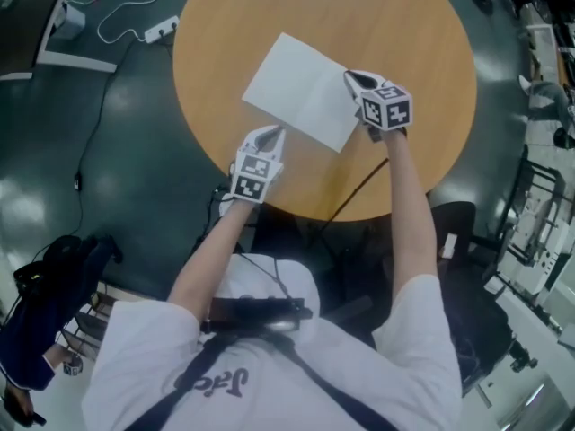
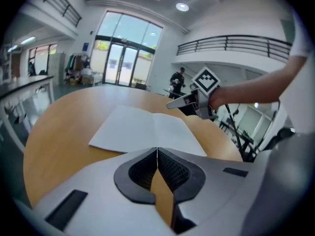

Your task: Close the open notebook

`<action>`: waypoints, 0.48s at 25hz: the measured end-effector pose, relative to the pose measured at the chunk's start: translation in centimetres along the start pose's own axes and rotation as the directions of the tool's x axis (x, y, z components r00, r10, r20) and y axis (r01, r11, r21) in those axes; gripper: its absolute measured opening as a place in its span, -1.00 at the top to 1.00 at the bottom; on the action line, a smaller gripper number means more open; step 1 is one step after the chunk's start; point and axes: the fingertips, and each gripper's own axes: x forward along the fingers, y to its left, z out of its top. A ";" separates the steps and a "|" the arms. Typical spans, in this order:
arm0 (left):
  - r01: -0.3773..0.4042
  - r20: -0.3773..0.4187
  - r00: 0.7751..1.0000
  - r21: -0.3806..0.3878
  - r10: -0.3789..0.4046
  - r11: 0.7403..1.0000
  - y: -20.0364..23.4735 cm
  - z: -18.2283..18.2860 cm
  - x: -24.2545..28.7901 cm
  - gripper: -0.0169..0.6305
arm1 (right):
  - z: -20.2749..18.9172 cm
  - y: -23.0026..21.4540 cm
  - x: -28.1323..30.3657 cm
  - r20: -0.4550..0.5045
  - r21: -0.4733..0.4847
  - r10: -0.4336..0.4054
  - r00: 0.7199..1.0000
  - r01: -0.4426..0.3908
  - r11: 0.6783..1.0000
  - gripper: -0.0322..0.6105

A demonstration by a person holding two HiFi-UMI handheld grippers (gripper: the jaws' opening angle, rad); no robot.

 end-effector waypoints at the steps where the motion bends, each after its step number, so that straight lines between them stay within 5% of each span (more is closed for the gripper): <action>1: -0.002 0.000 1.000 -0.078 0.002 0.997 0.3 -0.2 -0.2 0.91 | -0.2 0.1 -0.1 -0.004 -0.010 0.003 1.000 -0.003 1.000 0.83; 4: 0.000 0.004 1.000 -0.330 0.002 0.944 1.2 -0.9 -0.4 0.90 | -0.3 0.3 0.7 -0.051 -0.082 0.024 0.998 -0.028 0.996 0.83; 7: 0.004 0.003 1.000 -0.528 -0.002 0.849 1.7 -1.4 0.0 0.90 | 0.6 0.7 2.6 -0.128 -0.136 0.094 0.987 -0.111 0.984 0.80; 10: 0.002 0.008 1.000 -0.667 0.005 0.745 2.3 -1.1 0.5 0.87 | 1.7 1.5 4.9 -0.225 -0.151 0.187 0.956 -0.224 0.963 0.42; 12: 0.011 0.031 0.999 -0.723 0.016 0.690 2.6 -0.6 0.9 0.62 | 2.1 1.6 6.4 -0.294 -0.190 0.202 0.934 -0.264 0.946 0.29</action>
